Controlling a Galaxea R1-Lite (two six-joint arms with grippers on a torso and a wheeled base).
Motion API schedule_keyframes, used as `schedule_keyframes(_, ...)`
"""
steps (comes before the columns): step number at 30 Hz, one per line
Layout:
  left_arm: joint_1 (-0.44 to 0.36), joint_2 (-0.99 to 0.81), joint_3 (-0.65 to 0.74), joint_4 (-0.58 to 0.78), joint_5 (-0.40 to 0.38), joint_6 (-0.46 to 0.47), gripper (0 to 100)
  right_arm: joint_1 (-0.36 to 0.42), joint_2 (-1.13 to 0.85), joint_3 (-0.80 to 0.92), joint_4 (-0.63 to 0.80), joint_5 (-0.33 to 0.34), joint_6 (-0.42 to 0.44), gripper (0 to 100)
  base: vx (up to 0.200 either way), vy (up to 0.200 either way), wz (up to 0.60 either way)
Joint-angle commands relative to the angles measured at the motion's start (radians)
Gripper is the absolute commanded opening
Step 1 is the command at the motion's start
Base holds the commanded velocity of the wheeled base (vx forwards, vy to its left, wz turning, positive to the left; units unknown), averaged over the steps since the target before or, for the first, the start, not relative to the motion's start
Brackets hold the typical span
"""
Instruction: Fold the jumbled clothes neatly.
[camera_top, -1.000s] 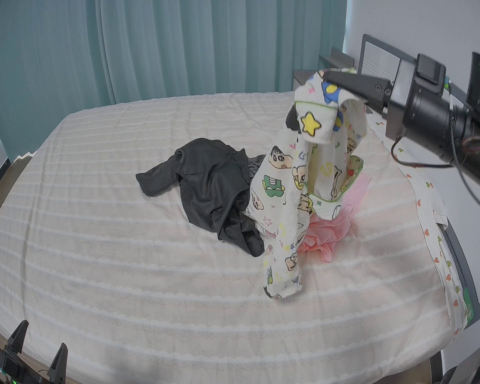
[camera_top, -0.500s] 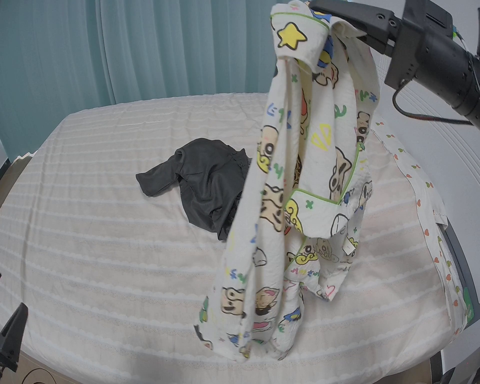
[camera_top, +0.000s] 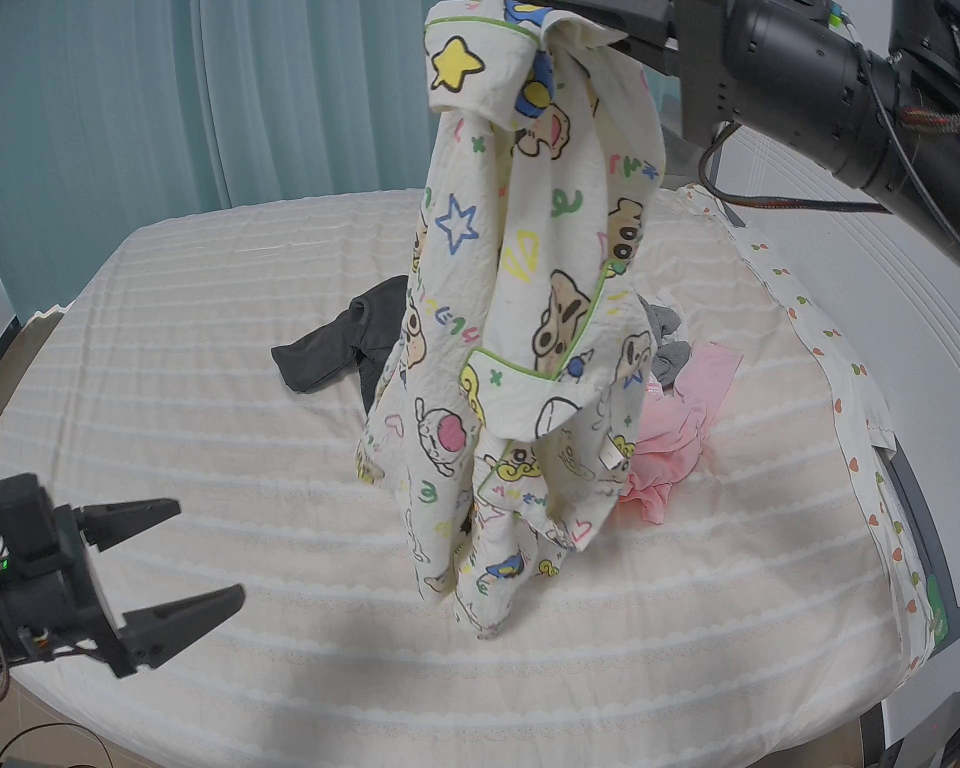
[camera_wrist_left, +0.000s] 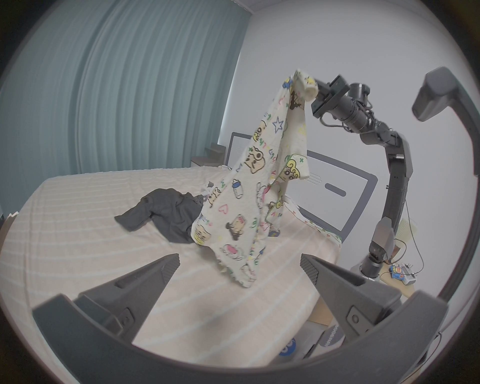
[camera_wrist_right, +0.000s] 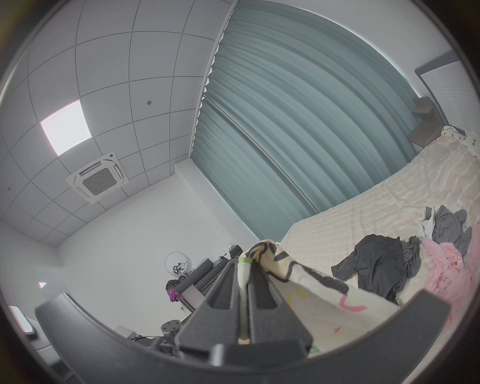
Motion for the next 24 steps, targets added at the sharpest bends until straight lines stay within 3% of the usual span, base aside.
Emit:
schedule_keyframes(1, -0.083, 0.379, -0.006, -0.242, 0.031, 0.006, 100, 0.056, 0.022, -0.033, 0.023, -0.016, -0.001, 0, 0.000, 0.000, 0.00)
schedule_keyframes(10, -0.051, 0.503, -0.016, -0.394, 0.021, -0.009, 100, 0.062, -0.080, -0.010, 0.167, -0.021, -0.002, 0, 0.000, 0.000, 0.00)
schedule_keyframes(21, 0.010, 0.506, -0.032, -0.402, 0.009, -0.034, 100, 0.059, -0.167, -0.004, 0.321, 0.016, -0.004, 0, 0.000, 0.000, 0.00)
schedule_keyframes(24, 0.000, 0.510, -0.017, -0.400, -0.092, -0.068, 100, 0.060, -0.186, -0.004, 0.359, 0.049, 0.007, 0, 0.000, 0.000, 0.00)
